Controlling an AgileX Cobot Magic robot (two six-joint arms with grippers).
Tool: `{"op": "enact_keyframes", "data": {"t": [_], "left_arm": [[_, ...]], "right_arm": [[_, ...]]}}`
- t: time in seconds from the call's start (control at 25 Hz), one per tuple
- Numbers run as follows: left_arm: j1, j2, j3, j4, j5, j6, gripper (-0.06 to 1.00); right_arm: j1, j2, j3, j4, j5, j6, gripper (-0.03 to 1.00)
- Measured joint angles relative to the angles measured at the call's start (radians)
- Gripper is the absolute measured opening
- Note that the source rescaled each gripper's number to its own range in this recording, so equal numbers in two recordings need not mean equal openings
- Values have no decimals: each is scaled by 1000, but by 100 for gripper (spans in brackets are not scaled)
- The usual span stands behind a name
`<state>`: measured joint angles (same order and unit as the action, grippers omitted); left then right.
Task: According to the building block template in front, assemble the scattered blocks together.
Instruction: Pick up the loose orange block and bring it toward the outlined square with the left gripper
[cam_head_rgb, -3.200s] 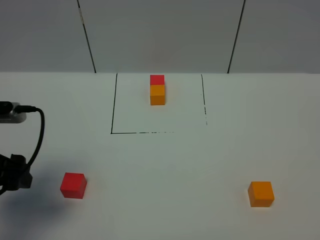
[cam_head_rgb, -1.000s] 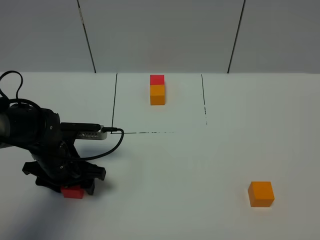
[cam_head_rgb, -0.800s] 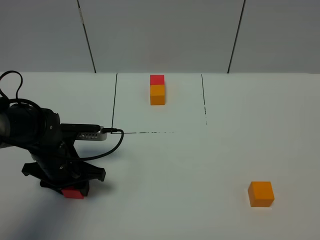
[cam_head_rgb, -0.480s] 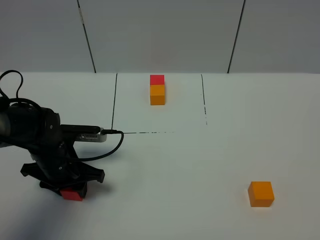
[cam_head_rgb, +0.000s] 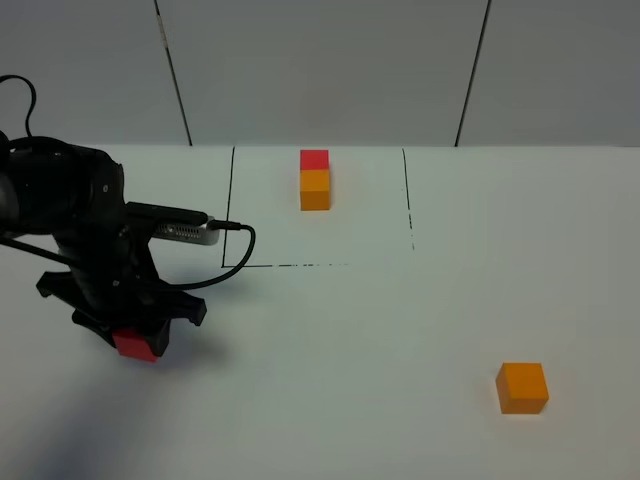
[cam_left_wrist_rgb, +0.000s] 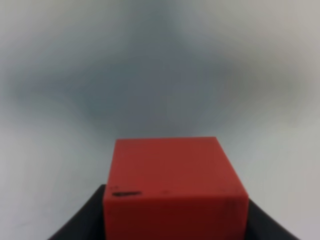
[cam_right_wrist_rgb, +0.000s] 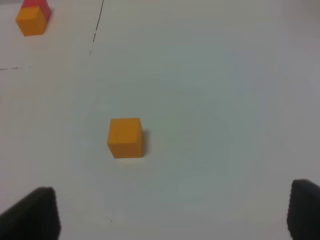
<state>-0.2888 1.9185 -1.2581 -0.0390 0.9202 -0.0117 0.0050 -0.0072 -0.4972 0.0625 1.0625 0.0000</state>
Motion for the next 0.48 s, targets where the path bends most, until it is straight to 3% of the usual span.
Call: {"op": "enact_keyframes", "data": {"t": [0.16, 0.48], "left_arm": [[0, 0, -88, 13, 72, 82, 0], [-4, 0, -193, 18, 148, 463, 0]], "right_arm": [[0, 0, 0, 0, 0, 0, 81], [0, 0, 0, 0, 0, 0, 81]]}}
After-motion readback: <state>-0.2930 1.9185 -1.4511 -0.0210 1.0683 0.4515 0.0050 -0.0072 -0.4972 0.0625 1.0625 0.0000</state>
